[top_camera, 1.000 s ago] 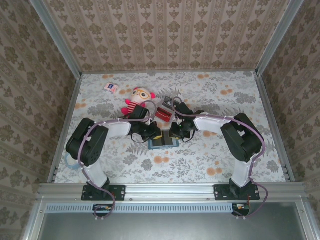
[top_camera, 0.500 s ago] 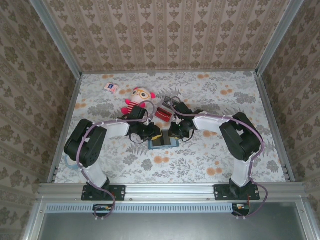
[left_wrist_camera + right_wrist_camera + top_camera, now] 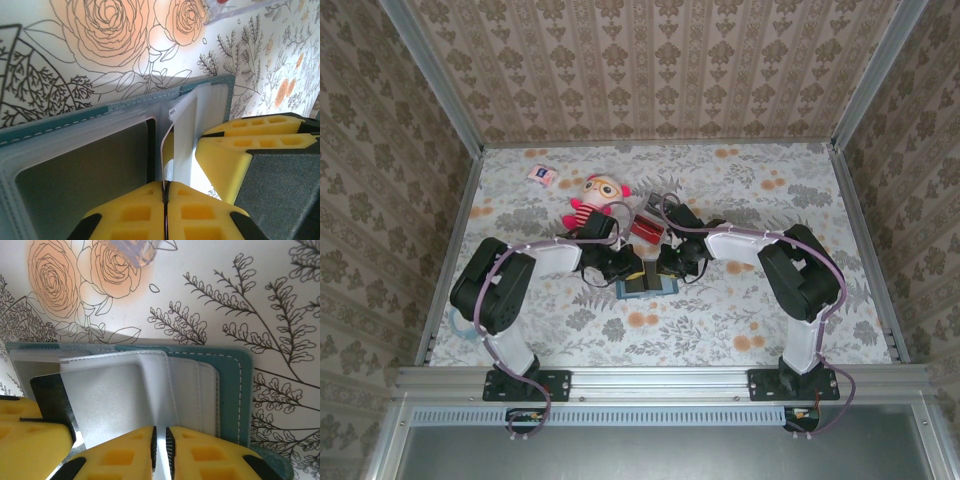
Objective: Take the credit cards out of the card holder
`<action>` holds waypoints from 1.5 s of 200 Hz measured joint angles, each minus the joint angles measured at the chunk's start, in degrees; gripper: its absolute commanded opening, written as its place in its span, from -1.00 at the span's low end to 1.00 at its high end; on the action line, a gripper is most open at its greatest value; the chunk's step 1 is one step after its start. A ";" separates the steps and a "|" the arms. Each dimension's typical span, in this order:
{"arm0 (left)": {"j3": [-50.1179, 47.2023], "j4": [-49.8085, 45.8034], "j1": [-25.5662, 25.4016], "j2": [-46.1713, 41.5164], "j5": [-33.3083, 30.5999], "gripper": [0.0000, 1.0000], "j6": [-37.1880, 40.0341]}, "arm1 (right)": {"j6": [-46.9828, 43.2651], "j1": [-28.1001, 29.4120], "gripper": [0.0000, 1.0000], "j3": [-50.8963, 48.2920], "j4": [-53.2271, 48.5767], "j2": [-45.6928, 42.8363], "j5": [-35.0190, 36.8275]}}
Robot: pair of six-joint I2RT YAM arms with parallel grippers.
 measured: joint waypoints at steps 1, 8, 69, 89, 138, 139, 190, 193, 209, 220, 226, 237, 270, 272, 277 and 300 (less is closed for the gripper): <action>0.00 -0.09 0.00 -0.04 -0.04 -0.90 0.13 | 0.00 0.00 -0.60 0.00 0.00 0.00 0.00; 0.02 -0.57 0.04 -0.39 -0.15 -0.92 0.57 | 0.00 0.07 -0.60 0.00 0.00 0.00 0.20; -0.24 -10.21 4.31 -9.97 -1.53 -1.00 5.46 | 0.04 0.22 -0.58 -1.29 1.53 -1.33 1.46; -0.24 -12.44 5.77 -13.92 -2.27 -1.00 6.99 | 0.11 0.17 -0.48 -2.99 3.08 -3.26 1.53; 1.03 -12.55 6.12 -18.86 -2.03 -1.00 7.08 | 2.80 -2.93 0.13 -7.19 13.53 -13.31 -4.28; 1.09 -12.52 6.12 -18.88 -2.01 -1.00 7.06 | 3.10 -3.06 0.15 -7.28 13.86 -13.49 -4.46; 6.19 -5.25 6.12 -19.02 0.37 -1.00 0.98 | 12.52 -9.14 0.35 -8.76 31.19 -15.13 -17.92; 6.29 -4.74 6.12 -19.02 0.55 -1.00 0.59 | 13.25 -9.22 0.34 -8.74 32.09 -14.88 -18.73; 6.80 -1.97 6.40 -19.02 1.86 -1.00 -1.79 | 16.15 -9.31 0.26 -8.72 35.52 -13.70 -21.79; 6.84 -0.39 6.97 -19.02 2.80 -1.00 -3.34 | 18.36 -9.31 0.22 -8.72 38.10 -12.92 -23.63; 6.84 0.57 7.54 -19.02 3.37 -1.00 -4.28 | 19.65 -9.31 0.16 -8.72 39.36 -12.57 -24.46; 6.84 1.97 8.39 -18.99 4.17 -1.00 -5.66 | 21.97 -9.33 0.04 -8.33 41.53 -12.00 -26.03; 6.84 5.75 9.44 -18.99 6.43 -1.00 -8.96 | 25.68 -9.51 -0.40 -5.44 45.53 -11.54 -28.57; 6.86 5.90 9.44 -18.99 6.54 -1.00 -9.07 | 25.66 -9.53 -0.42 -5.33 45.55 -11.54 -28.63; 6.86 6.32 9.44 -18.99 6.88 -1.00 -9.46 | 26.10 -9.57 -0.47 -5.14 46.14 -11.54 -28.81; 6.93 8.15 9.88 -18.99 8.13 -0.98 -11.08 | 27.45 -9.81 -0.65 -5.07 48.30 -11.50 -29.00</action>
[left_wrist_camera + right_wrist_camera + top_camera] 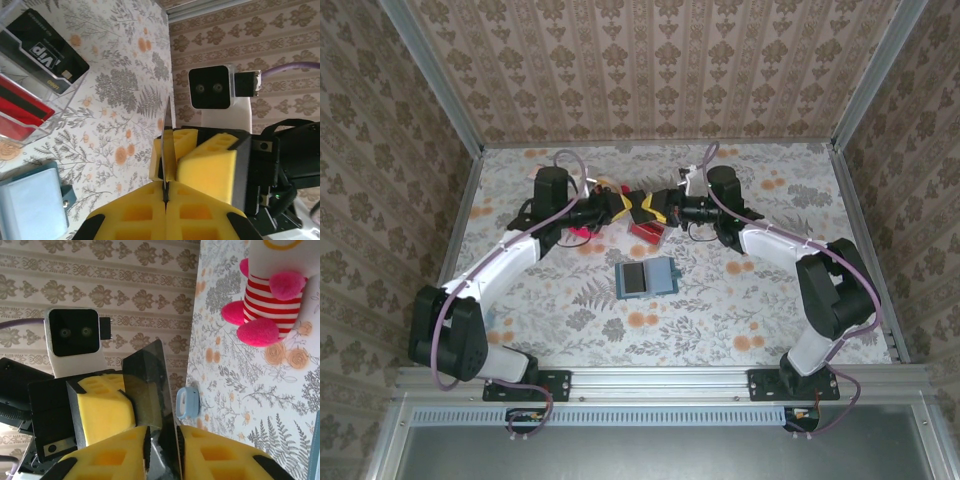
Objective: Take the credit cards out of the card holder
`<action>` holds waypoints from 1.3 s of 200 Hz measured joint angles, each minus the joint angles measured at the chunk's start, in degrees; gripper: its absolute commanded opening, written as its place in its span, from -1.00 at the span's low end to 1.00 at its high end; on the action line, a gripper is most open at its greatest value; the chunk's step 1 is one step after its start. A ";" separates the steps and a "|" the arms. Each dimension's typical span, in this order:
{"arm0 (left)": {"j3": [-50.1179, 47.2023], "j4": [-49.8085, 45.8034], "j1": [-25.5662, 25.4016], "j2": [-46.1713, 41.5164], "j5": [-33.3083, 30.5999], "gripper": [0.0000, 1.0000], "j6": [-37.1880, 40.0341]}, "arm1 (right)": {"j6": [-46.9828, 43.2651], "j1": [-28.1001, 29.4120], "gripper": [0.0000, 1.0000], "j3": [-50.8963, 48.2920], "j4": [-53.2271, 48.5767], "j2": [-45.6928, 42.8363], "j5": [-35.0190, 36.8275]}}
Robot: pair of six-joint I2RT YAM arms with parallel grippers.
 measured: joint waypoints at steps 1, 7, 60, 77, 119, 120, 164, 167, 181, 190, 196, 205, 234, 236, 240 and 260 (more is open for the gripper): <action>0.02 0.00 0.02 0.00 0.02 -0.98 -0.02 | -0.02 0.00 -0.66 0.00 0.24 0.00 0.00; 0.20 -0.09 0.24 0.00 0.22 -0.96 -0.13 | 0.15 -0.02 -0.73 0.00 0.72 0.02 0.00; 4.20 -9.73 1.90 -0.37 -2.29 0.26 4.33 | -4.52 -0.13 -1.00 1.01 -0.42 -0.39 1.44; 5.70 -14.88 2.23 -1.18 -6.08 0.54 7.65 | -11.21 -0.83 -1.00 2.19 -6.93 -1.18 3.61; 5.88 -22.69 2.51 -3.08 -14.01 1.00 14.60 | -35.21 -2.32 -1.00 9.33 -27.52 -3.61 15.04; 5.86 -22.91 2.51 -3.17 -14.21 1.00 14.88 | -35.58 -2.34 -1.00 9.51 -27.76 -3.58 15.17; 3.69 -24.98 2.84 -4.42 -19.69 1.00 17.42 | -58.53 -2.58 -1.00 19.67 -39.30 1.20 19.06; 3.48 -25.00 2.89 -4.42 -20.02 1.00 17.44 | -59.76 -2.62 -1.00 20.26 -40.00 1.73 19.45; 2.01 -24.85 2.89 -4.42 -21.70 1.00 17.42 | -65.88 -2.84 -1.00 24.02 -43.41 5.16 20.59; 0.85 -24.83 2.89 -4.42 -22.60 1.00 17.35 | -69.83 -2.99 -1.00 26.82 -45.42 7.74 21.16; 0.04 -24.81 2.86 -4.42 -23.19 1.00 17.31 | -72.02 -3.15 -1.00 28.48 -46.71 9.29 21.62; -1.07 -24.87 2.86 -4.42 -23.87 1.00 17.09 | -75.21 -3.30 -1.00 30.88 -48.33 11.50 22.36; -3.15 -25.00 2.86 -4.42 -25.53 1.00 15.74 | -84.32 -3.63 -1.00 34.95 -52.17 15.89 23.63; -3.21 -25.00 2.86 -4.42 -25.62 1.00 15.63 | -84.98 -3.63 -1.00 35.19 -52.46 16.17 23.65; -3.28 -25.07 2.86 -4.42 -25.75 1.00 15.45 | -85.96 -3.63 -1.00 35.60 -52.98 16.57 23.76; -3.28 -25.14 2.82 -4.42 -26.38 1.00 14.84 | -91.01 -3.63 -1.00 38.03 -54.97 18.73 24.17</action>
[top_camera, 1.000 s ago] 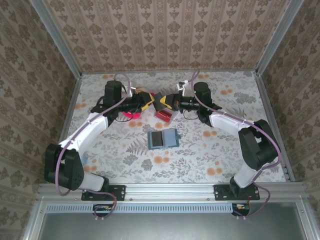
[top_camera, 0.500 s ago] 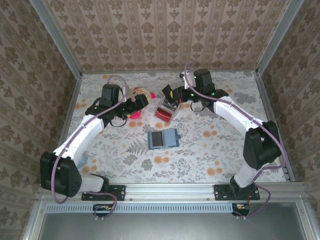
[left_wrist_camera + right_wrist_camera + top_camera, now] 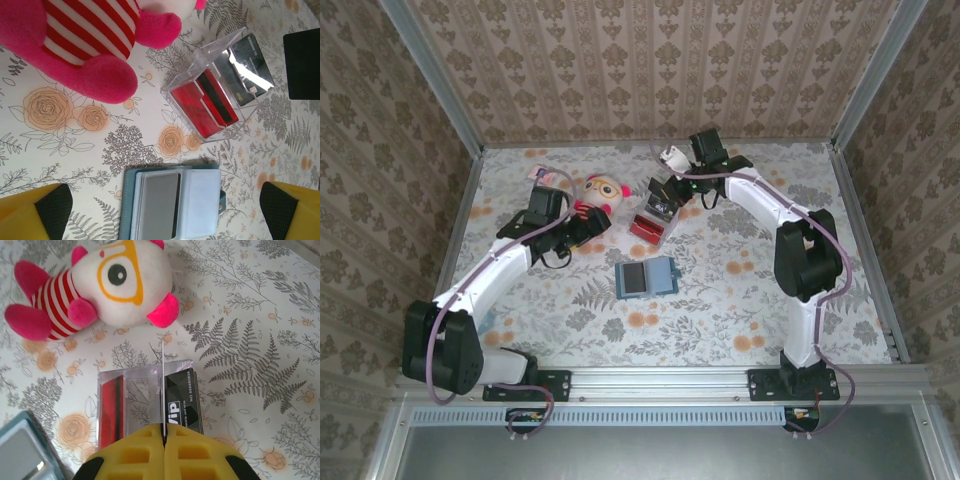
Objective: Take the credit cards out of the card holder
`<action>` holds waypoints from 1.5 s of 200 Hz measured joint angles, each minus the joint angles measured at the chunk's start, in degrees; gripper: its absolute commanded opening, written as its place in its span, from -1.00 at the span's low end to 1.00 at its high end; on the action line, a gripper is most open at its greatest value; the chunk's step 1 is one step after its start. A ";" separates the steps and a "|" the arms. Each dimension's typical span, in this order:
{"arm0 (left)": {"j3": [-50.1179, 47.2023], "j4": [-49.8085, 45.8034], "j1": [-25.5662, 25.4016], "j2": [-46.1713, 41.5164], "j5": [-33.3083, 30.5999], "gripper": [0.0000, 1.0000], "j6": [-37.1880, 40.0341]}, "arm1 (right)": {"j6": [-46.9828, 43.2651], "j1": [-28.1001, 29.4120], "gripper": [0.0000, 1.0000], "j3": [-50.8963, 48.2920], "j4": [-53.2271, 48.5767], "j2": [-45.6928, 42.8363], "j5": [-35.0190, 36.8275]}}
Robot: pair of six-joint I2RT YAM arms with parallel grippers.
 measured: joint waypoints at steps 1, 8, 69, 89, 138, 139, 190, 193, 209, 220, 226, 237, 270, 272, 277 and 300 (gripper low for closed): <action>0.00 0.00 0.00 0.00 -0.02 1.00 -0.04 | -0.20 0.00 -1.00 0.09 -0.07 0.09 0.00; 0.00 -0.02 0.00 0.02 -0.20 1.00 -0.11 | -1.81 0.00 -1.00 1.14 -0.74 0.98 0.07; 0.00 -1.07 0.00 0.02 -0.31 1.00 -0.22 | -9.20 0.00 -1.00 5.81 -5.49 6.62 0.13; 0.00 -1.07 0.00 0.33 -0.17 1.00 -0.22 | -9.81 0.00 -1.00 5.88 -5.62 7.30 0.17; -0.02 -0.98 0.00 1.18 1.05 1.00 -0.09 | -9.90 0.00 -0.69 6.23 -6.05 8.33 0.76; 0.00 -0.98 0.00 1.18 1.05 1.00 -0.09 | -9.94 0.00 -0.68 6.23 -6.05 8.33 0.79; -0.02 -0.96 0.00 1.18 2.08 1.00 0.00 | -8.57 0.00 -0.44 6.29 -6.03 8.15 1.66; -0.02 -0.96 0.00 1.18 2.12 1.00 0.00 | -8.11 0.02 -0.41 6.25 -6.01 8.00 1.68; -0.15 -0.83 0.00 1.16 2.29 1.00 0.04 | -5.90 0.00 -0.26 5.46 -5.64 6.62 1.70; -0.55 -0.74 0.00 1.16 2.32 1.00 0.17 | -3.30 0.02 -0.13 4.44 -5.44 4.68 1.70; -0.85 -0.72 0.00 1.16 2.32 1.00 0.20 | -1.25 0.02 -0.10 3.61 -5.22 3.19 1.73; -1.57 -0.74 -0.07 1.09 2.32 1.00 0.17 | 2.69 0.02 -0.05 1.81 -4.44 0.17 1.84; -3.74 -0.76 -1.05 0.11 2.32 1.00 0.20 | 18.47 0.39 -0.01 -5.51 -3.08 -9.92 2.75; -3.82 -0.76 -1.18 0.04 2.29 1.00 0.20 | 19.87 0.42 0.00 -6.12 -3.02 -10.58 2.84; -4.02 -0.79 -1.36 -0.11 2.32 1.00 0.20 | 22.05 0.50 0.02 -7.41 -2.86 -11.82 2.82; -4.44 -0.76 -2.49 -0.22 2.32 1.00 0.22 | 34.80 1.68 0.16 -18.14 -0.17 -18.88 2.73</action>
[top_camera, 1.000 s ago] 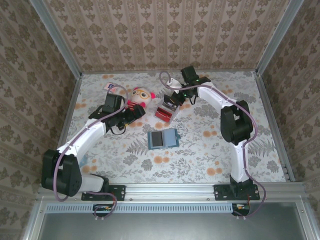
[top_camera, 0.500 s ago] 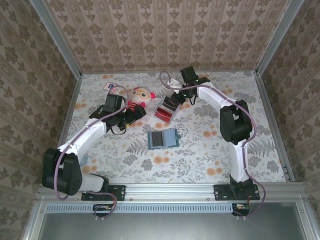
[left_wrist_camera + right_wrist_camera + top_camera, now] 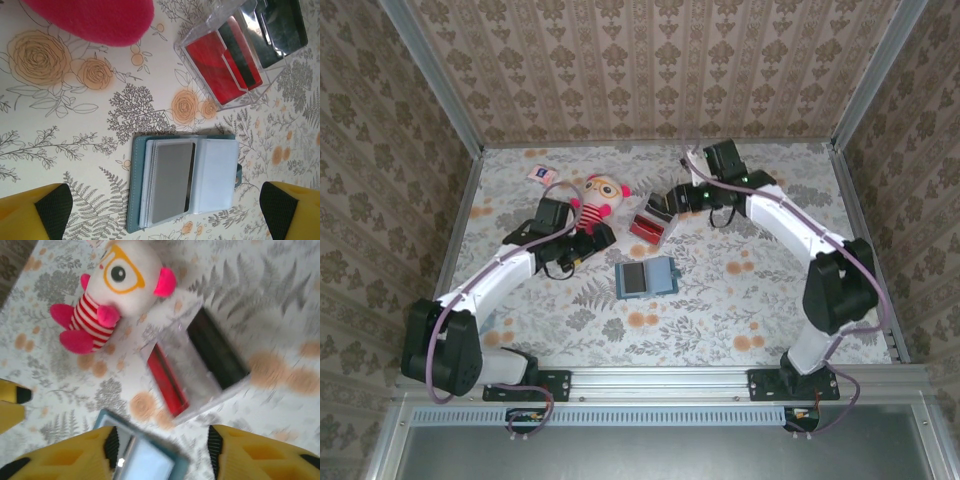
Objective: Take the credit cards out of the card holder
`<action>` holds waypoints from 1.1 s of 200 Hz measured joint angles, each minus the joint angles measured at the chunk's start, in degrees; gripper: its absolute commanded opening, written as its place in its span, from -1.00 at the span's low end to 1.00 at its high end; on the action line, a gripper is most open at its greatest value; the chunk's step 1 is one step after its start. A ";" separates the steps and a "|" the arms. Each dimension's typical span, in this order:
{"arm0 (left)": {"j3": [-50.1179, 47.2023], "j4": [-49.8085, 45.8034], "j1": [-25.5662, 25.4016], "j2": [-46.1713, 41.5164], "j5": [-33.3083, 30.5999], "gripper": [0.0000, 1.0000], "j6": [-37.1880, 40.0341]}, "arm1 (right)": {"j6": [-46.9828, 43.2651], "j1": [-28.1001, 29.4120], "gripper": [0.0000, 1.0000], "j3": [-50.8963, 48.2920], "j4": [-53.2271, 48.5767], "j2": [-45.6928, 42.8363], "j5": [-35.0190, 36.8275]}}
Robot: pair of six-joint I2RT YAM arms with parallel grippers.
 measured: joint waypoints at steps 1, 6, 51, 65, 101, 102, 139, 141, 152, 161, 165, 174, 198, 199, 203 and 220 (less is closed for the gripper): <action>-0.02 0.00 -0.11 0.00 -0.02 1.00 0.00 | 0.22 0.07 0.16 -0.31 0.07 -0.17 0.00; -0.09 0.00 -0.31 0.00 0.00 1.00 0.00 | 2.93 0.61 0.16 -2.54 0.44 -1.33 0.00; -0.44 0.13 -2.40 0.26 0.00 0.89 0.37 | 19.39 7.96 0.24 -13.70 3.06 -3.45 1.09; -0.44 0.55 -2.78 1.07 0.17 0.74 0.55 | 22.49 9.62 0.11 -14.88 4.35 -2.97 0.94; -0.46 1.95 -4.42 4.07 0.17 0.33 0.39 | 27.91 11.76 -0.12 -15.08 8.87 0.59 -0.37; -0.48 2.03 -4.57 4.15 0.17 0.32 0.55 | 28.17 11.82 -0.13 -15.08 9.03 0.74 -0.44; -0.46 3.91 -7.30 7.96 0.31 -0.06 -0.98 | 30.05 12.83 -0.33 -15.08 10.40 4.85 -1.97; -0.46 3.96 -7.41 8.22 0.33 -0.08 -0.90 | 30.18 12.90 -0.34 -15.08 10.40 5.09 -2.10; -0.46 4.15 -7.93 9.64 0.07 -0.14 -1.57 | 30.40 13.07 -0.38 -15.08 10.43 6.25 -2.49; -0.46 4.31 -8.33 10.67 -0.15 -0.19 -1.88 | 30.58 13.25 -0.40 -15.08 10.43 7.13 -2.78; -0.46 4.39 -8.44 10.99 -0.33 -0.22 -2.10 | 30.53 13.31 -0.42 -15.08 10.43 7.43 -2.82; -0.46 4.70 -8.61 11.69 -0.39 -0.27 -2.56 | 30.56 13.44 -0.45 -15.08 10.40 8.02 -2.95; -0.46 5.68 -9.11 13.25 -0.74 -0.41 -3.48 | 30.53 13.90 -0.50 -14.47 10.34 9.05 -3.26; -0.46 5.70 -9.11 13.31 -0.74 -0.42 -3.58 | 30.53 13.94 -0.50 -14.38 10.34 9.14 -3.28; -0.46 5.90 -9.20 13.57 -0.72 -0.45 -3.52 | 30.53 14.08 -0.51 -14.14 10.34 9.31 -3.37; -0.46 6.36 -9.60 14.62 -0.72 -0.50 -4.02 | 30.45 14.49 -0.55 -13.07 10.29 10.12 -3.56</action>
